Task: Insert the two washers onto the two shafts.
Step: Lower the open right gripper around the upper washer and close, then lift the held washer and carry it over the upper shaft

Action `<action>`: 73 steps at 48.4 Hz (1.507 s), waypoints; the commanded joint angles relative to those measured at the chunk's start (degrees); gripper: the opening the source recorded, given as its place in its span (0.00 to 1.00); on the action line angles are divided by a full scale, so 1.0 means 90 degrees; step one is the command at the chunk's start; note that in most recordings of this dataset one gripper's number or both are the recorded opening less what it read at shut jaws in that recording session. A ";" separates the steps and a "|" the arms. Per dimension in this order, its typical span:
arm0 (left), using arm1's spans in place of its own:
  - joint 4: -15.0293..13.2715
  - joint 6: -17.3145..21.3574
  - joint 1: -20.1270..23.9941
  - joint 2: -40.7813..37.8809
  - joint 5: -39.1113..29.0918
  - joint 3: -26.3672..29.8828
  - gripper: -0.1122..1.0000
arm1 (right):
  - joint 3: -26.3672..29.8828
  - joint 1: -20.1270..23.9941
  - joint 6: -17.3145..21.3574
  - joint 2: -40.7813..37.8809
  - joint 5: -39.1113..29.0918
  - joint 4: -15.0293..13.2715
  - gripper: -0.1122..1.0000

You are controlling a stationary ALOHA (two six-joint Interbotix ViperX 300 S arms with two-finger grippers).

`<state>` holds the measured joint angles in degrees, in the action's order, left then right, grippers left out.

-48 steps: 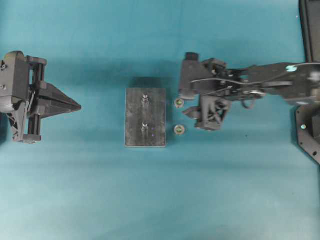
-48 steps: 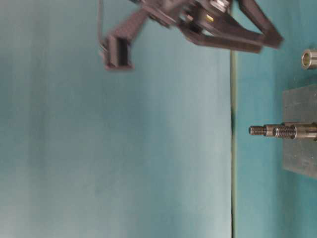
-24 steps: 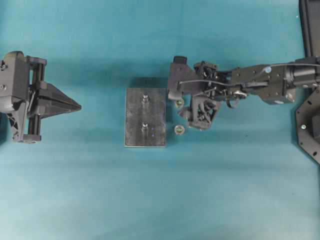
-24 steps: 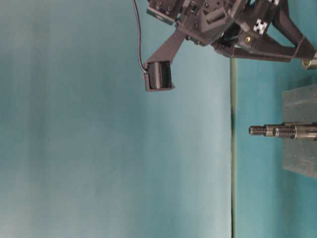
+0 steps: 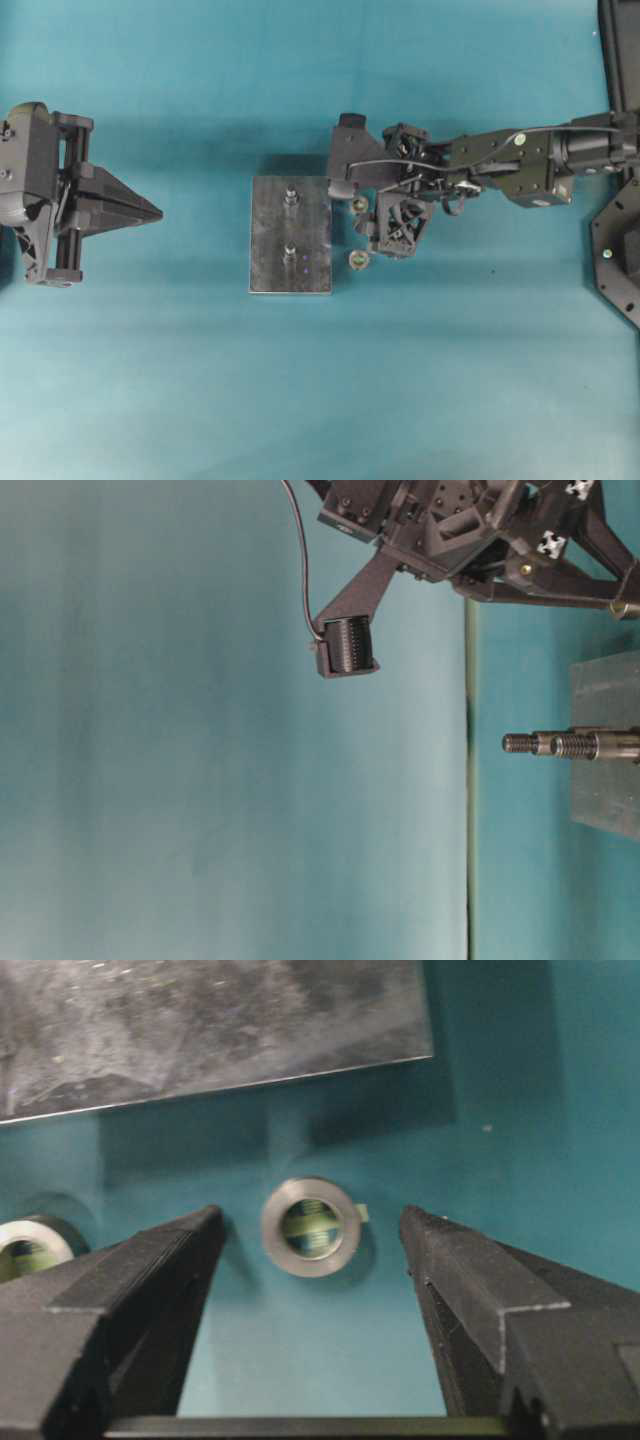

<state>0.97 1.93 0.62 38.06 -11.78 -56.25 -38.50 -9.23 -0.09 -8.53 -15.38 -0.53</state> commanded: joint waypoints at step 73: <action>0.0020 -0.0010 -0.0039 -0.0020 0.0664 -0.0098 0.10 | 0.2305 0.0430 -0.0166 0.0391 -0.1641 -0.0244 0.40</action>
<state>0.97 1.85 0.35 37.88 -6.33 -57.74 -19.60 -5.63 -0.97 -5.27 -31.20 -2.46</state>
